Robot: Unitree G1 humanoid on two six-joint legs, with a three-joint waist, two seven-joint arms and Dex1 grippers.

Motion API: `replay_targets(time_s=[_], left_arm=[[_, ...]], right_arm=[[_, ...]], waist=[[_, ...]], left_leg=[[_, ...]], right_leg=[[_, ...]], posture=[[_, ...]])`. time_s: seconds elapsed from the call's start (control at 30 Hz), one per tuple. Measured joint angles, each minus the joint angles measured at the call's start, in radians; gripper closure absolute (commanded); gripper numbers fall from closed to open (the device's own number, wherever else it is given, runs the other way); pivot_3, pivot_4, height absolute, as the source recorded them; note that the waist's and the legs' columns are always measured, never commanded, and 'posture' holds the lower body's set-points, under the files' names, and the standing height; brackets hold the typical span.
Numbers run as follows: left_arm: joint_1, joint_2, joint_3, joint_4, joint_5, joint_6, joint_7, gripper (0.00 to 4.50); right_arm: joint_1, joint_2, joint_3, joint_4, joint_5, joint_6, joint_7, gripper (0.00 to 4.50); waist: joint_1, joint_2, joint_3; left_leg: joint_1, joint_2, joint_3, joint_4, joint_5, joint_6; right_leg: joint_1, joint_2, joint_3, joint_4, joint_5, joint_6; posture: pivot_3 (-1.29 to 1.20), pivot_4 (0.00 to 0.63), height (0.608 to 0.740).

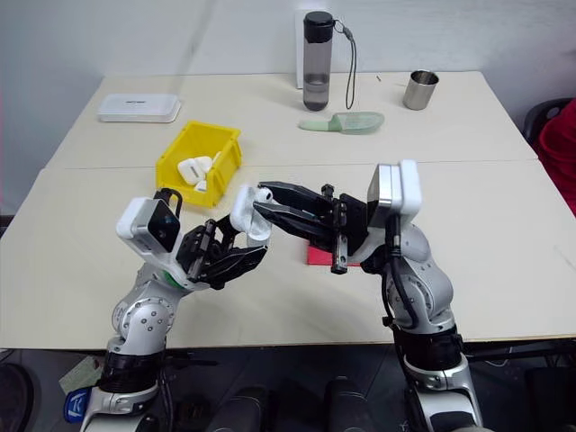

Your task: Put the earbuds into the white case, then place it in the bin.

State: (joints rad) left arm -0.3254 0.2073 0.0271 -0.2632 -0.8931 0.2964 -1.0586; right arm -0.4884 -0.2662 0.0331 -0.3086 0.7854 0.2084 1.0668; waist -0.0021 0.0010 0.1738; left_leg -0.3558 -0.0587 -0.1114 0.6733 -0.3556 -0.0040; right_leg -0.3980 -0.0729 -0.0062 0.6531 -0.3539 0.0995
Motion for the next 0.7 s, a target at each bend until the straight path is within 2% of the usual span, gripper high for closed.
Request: replay_targets(time_s=[0.37,0.7], left_arm=[[0.012,-0.004,-0.018,0.0,0.023,0.0,-0.014,1.74],[0.004,-0.051,0.007,0.0,0.017,-0.037,-0.013,1.74]], right_arm=[[0.034,-0.03,0.001,-0.008,0.0,-0.039,0.024,4.05],[-0.045,-0.017,0.005,0.003,0.017,0.005,0.005,4.05]], waist=[[0.0,0.0,0.0],[0.001,0.0,0.0]], left_leg=[[0.0,0.0,0.0,0.0,0.0,0.0],[0.0,0.0,0.0,0.0,0.0,0.0]], right_leg=[[0.0,0.0,0.0,0.0,0.0,0.0],[0.0,0.0,0.0,0.0,0.0,0.0]], posture=[[0.0,0.15,0.74],[0.0,0.15,0.74]])
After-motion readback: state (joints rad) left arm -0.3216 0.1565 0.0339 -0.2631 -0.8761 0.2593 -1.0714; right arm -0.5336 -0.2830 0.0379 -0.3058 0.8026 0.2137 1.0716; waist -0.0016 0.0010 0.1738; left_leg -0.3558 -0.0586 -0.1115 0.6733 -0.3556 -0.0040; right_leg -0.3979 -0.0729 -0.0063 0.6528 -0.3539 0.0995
